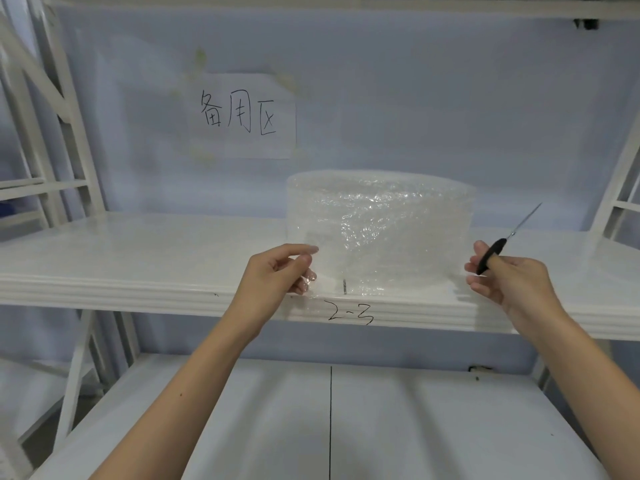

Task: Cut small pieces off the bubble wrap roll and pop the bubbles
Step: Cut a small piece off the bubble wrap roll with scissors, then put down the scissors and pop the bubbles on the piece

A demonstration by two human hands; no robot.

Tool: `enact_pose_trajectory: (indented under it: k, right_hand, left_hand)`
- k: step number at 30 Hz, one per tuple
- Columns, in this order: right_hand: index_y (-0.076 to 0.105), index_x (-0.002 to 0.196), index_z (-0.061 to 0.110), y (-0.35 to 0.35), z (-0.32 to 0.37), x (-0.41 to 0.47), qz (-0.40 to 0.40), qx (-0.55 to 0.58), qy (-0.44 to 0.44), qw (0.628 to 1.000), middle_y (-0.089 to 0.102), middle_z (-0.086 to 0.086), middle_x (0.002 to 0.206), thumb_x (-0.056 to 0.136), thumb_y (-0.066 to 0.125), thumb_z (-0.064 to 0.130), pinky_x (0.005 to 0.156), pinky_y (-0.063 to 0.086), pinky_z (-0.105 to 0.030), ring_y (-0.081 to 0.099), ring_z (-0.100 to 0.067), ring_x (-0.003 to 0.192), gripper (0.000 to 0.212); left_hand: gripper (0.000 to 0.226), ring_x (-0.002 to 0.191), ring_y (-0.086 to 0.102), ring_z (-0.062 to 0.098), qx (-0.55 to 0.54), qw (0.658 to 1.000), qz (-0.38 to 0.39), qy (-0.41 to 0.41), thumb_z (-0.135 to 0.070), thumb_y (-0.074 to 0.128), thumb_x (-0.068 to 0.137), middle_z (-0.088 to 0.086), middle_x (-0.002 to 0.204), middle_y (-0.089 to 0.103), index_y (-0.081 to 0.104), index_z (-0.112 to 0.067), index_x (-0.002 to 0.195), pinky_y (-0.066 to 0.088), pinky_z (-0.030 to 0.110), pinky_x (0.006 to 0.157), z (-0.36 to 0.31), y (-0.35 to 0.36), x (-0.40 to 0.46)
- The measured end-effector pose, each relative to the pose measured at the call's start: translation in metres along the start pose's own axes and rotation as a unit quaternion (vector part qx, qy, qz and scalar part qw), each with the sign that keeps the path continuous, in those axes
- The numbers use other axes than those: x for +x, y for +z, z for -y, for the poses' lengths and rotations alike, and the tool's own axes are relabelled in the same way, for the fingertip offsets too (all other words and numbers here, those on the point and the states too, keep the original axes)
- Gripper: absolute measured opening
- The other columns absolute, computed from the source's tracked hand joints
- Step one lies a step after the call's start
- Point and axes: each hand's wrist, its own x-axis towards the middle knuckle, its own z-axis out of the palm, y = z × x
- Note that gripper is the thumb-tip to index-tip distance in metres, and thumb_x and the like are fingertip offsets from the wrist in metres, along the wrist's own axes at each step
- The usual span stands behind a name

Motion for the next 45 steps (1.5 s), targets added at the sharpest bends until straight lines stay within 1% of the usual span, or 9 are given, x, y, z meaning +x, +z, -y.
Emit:
enact_pose_trajectory:
  k: [9, 13, 16, 21, 26, 30, 36, 41, 45]
  right_hand:
    - [0.069, 0.079, -0.006, 0.003, 0.007, 0.018, -0.037, -0.252, 0.033, 0.967, 0.072, -0.018, 0.075, 0.087, 0.068, 0.035, 0.062, 0.058, -0.036, 0.061, -0.028, 0.055, 0.042]
    - [0.065, 0.074, -0.004, -0.002, 0.015, 0.037, -0.033, -0.449, 0.027, 0.892, 0.072, -0.017, 0.065, 0.088, 0.057, 0.042, 0.072, 0.058, -0.041, 0.066, -0.032, 0.062, 0.049]
    - [0.053, 0.069, 0.002, 0.001, 0.015, 0.049, -0.020, -0.565, 0.025, 0.824, 0.065, -0.015, 0.061, 0.094, 0.049, 0.036, 0.056, 0.043, -0.030, 0.061, -0.029, 0.059, 0.042]
    - [0.051, 0.069, 0.004, 0.005, 0.003, 0.053, -0.030, -0.666, 0.016, 0.746, 0.059, -0.017, 0.086, 0.098, 0.041, 0.045, 0.058, 0.039, -0.031, 0.054, -0.029, 0.066, 0.051]
    - [0.047, 0.064, 0.003, 0.036, 0.022, 0.004, -0.132, -0.561, -0.244, 0.780, 0.046, -0.012, 0.078, 0.091, 0.046, 0.020, 0.058, 0.035, -0.034, 0.043, -0.030, 0.054, 0.032]
    - [0.051, 0.062, 0.010, 0.103, 0.050, -0.063, 0.003, -0.388, -0.347, 0.854, 0.051, 0.002, 0.059, 0.090, 0.053, 0.024, 0.059, 0.037, -0.032, 0.047, -0.015, 0.058, 0.032]
    - [0.073, 0.098, 0.022, 0.196, 0.039, -0.110, 0.263, -0.292, -0.255, 0.883, 0.070, 0.016, 0.089, 0.091, 0.058, 0.033, 0.069, 0.052, -0.020, 0.064, -0.006, 0.077, 0.020]
    - [0.053, 0.065, 0.007, 0.243, 0.013, -0.093, 0.295, -0.292, -0.220, 0.883, 0.038, -0.004, 0.057, 0.094, 0.055, 0.039, 0.051, 0.028, -0.028, 0.035, -0.014, 0.049, 0.043]
    - [0.075, 0.085, 0.008, 0.268, 0.003, -0.080, 0.319, -0.198, -0.133, 0.917, 0.076, -0.005, 0.081, 0.094, 0.058, 0.031, 0.070, 0.055, -0.035, 0.066, -0.025, 0.073, 0.030]
  left_hand:
    - [0.036, 0.064, 0.059, 0.016, -0.019, 0.999, 0.003, -0.033, 0.000, 0.045, 0.092, 0.005, 0.083, 0.074, 0.076, -0.015, 0.103, 0.052, 0.027, 0.069, 0.001, -0.015, 0.008]
    - [0.029, 0.068, 0.060, 0.019, -0.039, 0.998, 0.004, -0.044, -0.011, 0.049, 0.095, 0.006, 0.084, 0.074, 0.078, -0.015, 0.099, 0.054, 0.028, 0.071, 0.003, -0.016, 0.011]
    - [0.022, 0.066, 0.060, 0.015, -0.019, 0.999, 0.000, -0.026, -0.008, 0.058, 0.093, 0.001, 0.082, 0.073, 0.076, -0.018, 0.100, 0.054, 0.022, 0.069, 0.006, -0.015, 0.011]
    - [0.025, 0.067, 0.061, 0.013, -0.024, 0.999, -0.001, -0.023, -0.005, 0.063, 0.090, 0.006, 0.085, 0.075, 0.074, -0.021, 0.106, 0.055, 0.020, 0.073, 0.008, -0.020, 0.012]
    - [0.029, 0.069, 0.062, 0.013, -0.035, 0.999, -0.002, -0.031, -0.005, 0.066, 0.088, 0.015, 0.092, 0.076, 0.069, -0.020, 0.113, 0.055, 0.024, 0.076, 0.006, -0.034, 0.016]
    - [0.030, 0.075, 0.065, 0.016, -0.057, 0.997, 0.005, -0.045, -0.007, 0.068, 0.087, 0.013, 0.095, 0.077, 0.067, -0.019, 0.115, 0.056, 0.026, 0.079, 0.003, -0.044, 0.018]
    - [0.026, 0.083, 0.068, 0.016, -0.050, 0.997, -0.002, -0.051, -0.007, 0.065, 0.089, 0.009, 0.092, 0.077, 0.068, -0.015, 0.113, 0.056, 0.030, 0.087, 0.003, -0.071, 0.014]
    - [0.019, 0.085, 0.067, 0.019, -0.050, 0.997, -0.039, -0.054, -0.010, 0.070, 0.086, 0.015, 0.095, 0.073, 0.072, -0.015, 0.105, 0.055, 0.030, 0.085, 0.003, -0.100, 0.017]
    - [0.023, 0.080, 0.065, 0.017, -0.061, 0.994, -0.065, -0.061, -0.010, 0.072, 0.085, 0.018, 0.098, 0.074, 0.071, -0.014, 0.107, 0.054, 0.026, 0.080, 0.005, -0.115, 0.024]
